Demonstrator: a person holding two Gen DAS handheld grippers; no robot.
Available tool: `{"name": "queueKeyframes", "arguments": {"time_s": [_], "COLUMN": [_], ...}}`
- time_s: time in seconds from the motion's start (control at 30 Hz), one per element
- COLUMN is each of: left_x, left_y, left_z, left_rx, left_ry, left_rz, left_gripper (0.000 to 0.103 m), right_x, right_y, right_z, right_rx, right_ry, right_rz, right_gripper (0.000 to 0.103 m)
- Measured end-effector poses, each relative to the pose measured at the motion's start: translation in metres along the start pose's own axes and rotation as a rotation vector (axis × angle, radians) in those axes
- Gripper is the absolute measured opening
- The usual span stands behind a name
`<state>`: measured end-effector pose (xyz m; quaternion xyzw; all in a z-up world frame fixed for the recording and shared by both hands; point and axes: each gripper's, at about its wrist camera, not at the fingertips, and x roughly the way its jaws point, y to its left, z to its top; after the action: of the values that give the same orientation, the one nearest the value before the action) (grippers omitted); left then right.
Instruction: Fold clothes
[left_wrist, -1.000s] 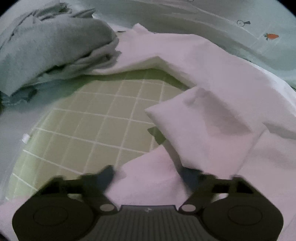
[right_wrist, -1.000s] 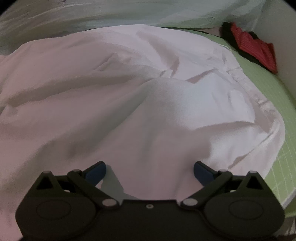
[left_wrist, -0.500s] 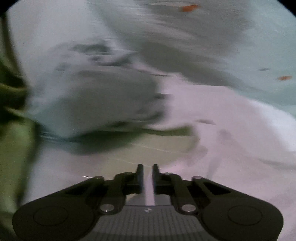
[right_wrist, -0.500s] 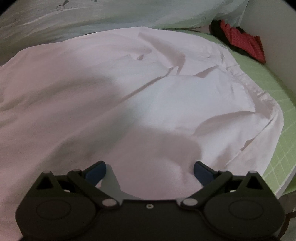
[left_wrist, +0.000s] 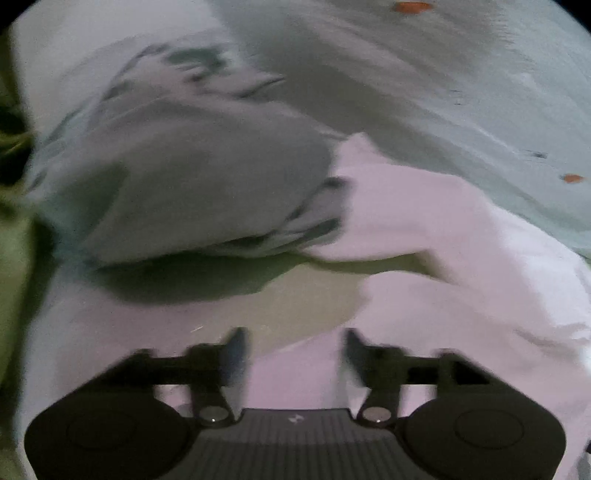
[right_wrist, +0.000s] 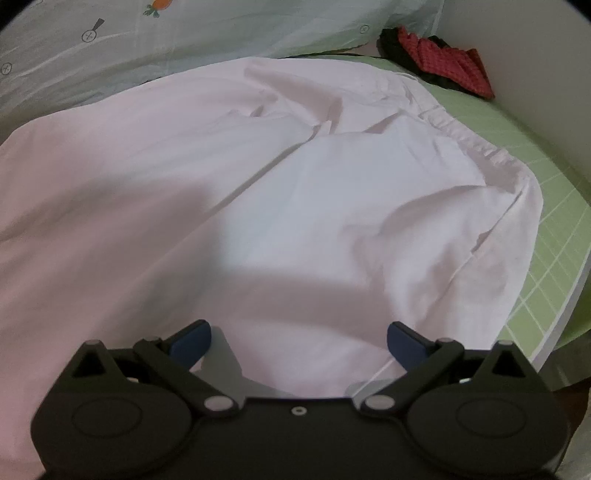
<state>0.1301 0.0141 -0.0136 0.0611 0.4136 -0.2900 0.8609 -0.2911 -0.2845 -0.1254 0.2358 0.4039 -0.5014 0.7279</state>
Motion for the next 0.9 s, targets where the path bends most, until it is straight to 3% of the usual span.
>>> {"name": "queueKeyframes", "arguments": {"time_s": [0.13,0.2,0.23,0.27,0.3,0.33,0.57,0.7,0.77,0.9], "left_x": [0.022,0.038,0.045,0.050,0.052,0.050,-0.007,-0.025,-0.020,-0.009], "left_y": [-0.027,-0.040,-0.045,-0.051,-0.057,-0.062,-0.108,-0.148,-0.172,-0.204], "left_z": [0.005,0.005,0.004,0.002,-0.001,-0.003,-0.032,-0.073,-0.095,-0.125], "left_rx": [0.073,0.100,0.115,0.133,0.151,0.169,0.297,0.389,0.461,0.569], "left_ry": [0.014,0.047,0.068,0.092,0.104,0.098,0.005,0.019,0.054,0.088], "left_rz": [-0.009,0.005,0.010,0.008,0.008,0.013,0.079,0.099,0.115,0.169], "left_gripper": [0.073,0.066,0.045,0.033,0.013,0.007,0.004,0.004,0.006,0.023], "right_x": [0.000,-0.001,-0.002,-0.002,-0.002,-0.002,0.004,0.014,0.021,0.031], "right_y": [-0.005,-0.011,-0.015,-0.018,-0.022,-0.026,-0.054,-0.067,-0.070,-0.072], "right_z": [0.005,0.009,0.011,0.012,0.013,0.014,0.025,0.035,0.041,0.050], "right_rx": [-0.007,0.007,0.017,0.025,0.032,0.032,-0.020,-0.067,-0.099,-0.172], "right_ry": [0.010,-0.006,-0.013,-0.017,-0.021,-0.024,-0.039,-0.027,-0.017,-0.003], "right_rz": [-0.006,-0.006,-0.003,0.000,0.002,0.002,0.014,0.043,0.062,0.102], "right_gripper": [0.102,0.102,0.102,0.102,0.102,0.102,0.102,0.102,0.102,0.102]}}
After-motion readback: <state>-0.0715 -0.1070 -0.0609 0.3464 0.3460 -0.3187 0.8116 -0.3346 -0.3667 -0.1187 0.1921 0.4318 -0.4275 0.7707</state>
